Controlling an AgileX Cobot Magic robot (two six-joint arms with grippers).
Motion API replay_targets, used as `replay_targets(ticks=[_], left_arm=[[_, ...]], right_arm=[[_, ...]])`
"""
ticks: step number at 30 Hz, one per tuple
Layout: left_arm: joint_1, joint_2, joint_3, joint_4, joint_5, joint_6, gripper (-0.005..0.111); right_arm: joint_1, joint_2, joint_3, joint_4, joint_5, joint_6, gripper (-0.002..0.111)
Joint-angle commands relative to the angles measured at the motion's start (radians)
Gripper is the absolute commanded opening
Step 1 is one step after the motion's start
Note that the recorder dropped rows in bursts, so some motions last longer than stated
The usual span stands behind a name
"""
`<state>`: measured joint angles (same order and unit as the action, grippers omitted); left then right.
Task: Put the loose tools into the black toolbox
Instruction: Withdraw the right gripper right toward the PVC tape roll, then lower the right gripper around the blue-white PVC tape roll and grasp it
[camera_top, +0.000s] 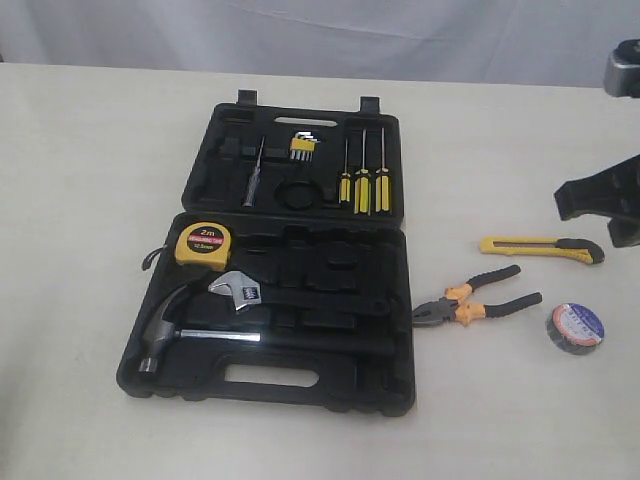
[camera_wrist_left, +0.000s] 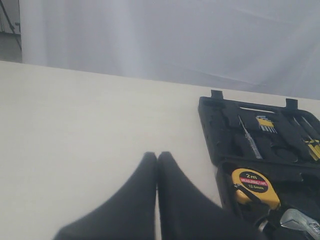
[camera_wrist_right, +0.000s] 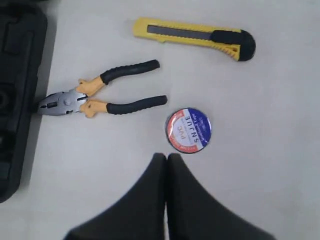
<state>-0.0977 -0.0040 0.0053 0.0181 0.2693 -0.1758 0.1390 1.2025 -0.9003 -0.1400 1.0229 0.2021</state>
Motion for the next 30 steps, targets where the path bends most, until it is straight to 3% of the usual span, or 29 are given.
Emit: replay_targets(ticks=[1,5,12,21,30], left_arm=[[-0.006,0.004,-0.005,0.002,0.001,0.0,0.0],[-0.006,0.004,-0.005,0.002,0.001,0.0,0.0],[-0.006,0.004,-0.005,0.002,0.001,0.0,0.0],[-0.006,0.004,-0.005,0.002,0.001,0.0,0.0],[-0.006,0.004,-0.005,0.002,0.001,0.0,0.0]], right_arm=[[-0.008,0.026,0.024,0.077,-0.056,-0.118,-0.001],[-0.008,0.041,0.024,0.132,-0.054,-0.245,-0.001],[-0.008,0.049,0.024,0.14,-0.053,-0.274,-0.001],[-0.01,0.049,0.058,0.116,0.012,-0.141,-0.001],[-0.162,0.049,0.205,0.147,-0.096,-0.086,-0.001]])
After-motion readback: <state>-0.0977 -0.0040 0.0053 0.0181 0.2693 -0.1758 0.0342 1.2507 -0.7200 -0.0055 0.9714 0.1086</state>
